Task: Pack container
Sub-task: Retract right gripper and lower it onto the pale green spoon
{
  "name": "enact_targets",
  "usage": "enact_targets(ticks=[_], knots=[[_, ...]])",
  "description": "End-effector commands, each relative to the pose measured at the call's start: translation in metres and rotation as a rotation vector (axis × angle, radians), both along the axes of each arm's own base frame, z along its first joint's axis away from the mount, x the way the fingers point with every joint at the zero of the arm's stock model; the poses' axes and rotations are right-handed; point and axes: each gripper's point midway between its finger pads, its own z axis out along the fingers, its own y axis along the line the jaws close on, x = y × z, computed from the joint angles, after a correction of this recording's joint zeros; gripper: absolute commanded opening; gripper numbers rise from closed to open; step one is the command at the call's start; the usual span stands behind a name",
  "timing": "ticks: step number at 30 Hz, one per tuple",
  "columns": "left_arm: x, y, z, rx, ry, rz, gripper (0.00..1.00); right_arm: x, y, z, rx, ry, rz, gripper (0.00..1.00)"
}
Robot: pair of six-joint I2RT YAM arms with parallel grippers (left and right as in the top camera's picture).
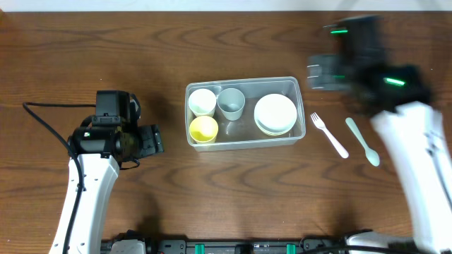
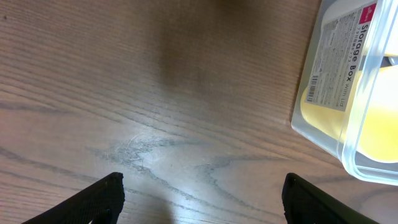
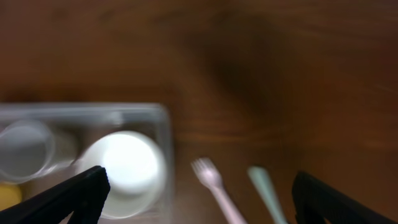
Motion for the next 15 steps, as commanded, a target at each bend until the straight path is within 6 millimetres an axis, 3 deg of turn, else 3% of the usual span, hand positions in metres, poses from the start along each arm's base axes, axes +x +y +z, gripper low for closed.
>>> enact_targets(ticks=[1,4,9,13,15], knots=[[-0.001,0.0,0.0,-0.012,0.004,0.011,0.81,-0.015,-0.043,-0.01,0.03,0.074,-0.092,0.97],[-0.001,0.0,0.0,-0.012,0.004,0.011,0.81,-0.034,-0.078,-0.033,0.047,0.194,-0.129,0.97],[-0.002,0.0,0.0,-0.012,0.005,0.011,0.81,-0.062,-0.116,-0.076,0.049,0.379,-0.239,0.99],[-0.004,0.0,-0.001,-0.013,0.015,0.011,0.81,-0.081,-0.132,-0.112,0.083,0.494,-0.301,0.99],[-0.004,0.0,-0.001,-0.012,0.016,0.011,0.81,-0.087,-0.13,-0.122,0.125,0.525,-0.29,0.99]])
